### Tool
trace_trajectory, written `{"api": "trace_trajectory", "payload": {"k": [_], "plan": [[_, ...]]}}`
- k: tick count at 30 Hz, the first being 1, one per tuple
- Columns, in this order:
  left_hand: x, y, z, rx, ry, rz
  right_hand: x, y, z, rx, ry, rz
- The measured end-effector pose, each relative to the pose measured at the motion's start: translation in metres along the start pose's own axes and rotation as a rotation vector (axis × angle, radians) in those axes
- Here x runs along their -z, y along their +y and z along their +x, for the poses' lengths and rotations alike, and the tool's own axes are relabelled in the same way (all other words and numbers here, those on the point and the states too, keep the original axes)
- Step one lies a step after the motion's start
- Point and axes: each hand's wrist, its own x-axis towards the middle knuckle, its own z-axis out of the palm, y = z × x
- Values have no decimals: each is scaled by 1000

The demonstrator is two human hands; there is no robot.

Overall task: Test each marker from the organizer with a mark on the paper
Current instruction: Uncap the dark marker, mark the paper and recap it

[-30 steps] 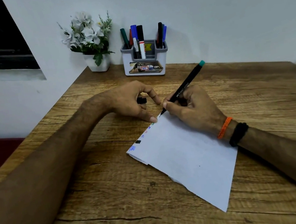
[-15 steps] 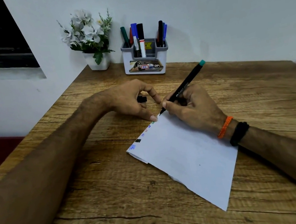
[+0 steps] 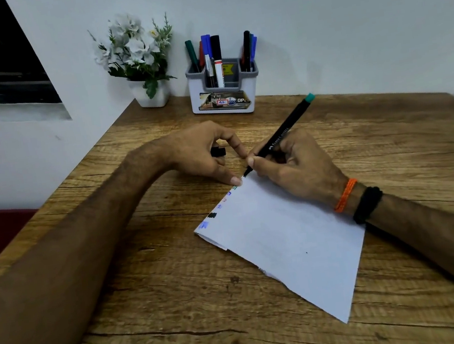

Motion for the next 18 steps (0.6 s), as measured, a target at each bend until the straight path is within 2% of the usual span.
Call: {"api": "trace_trajectory", "payload": {"k": [8, 14, 18], "plan": [[0, 2, 0, 10, -5, 1, 0, 0, 0, -9, -9, 10], [1, -1, 1, 12, -12, -28, 0, 4, 3, -48, 45, 3], [0, -2, 3, -1, -21, -6, 1, 6, 3, -83, 64, 159]]}}
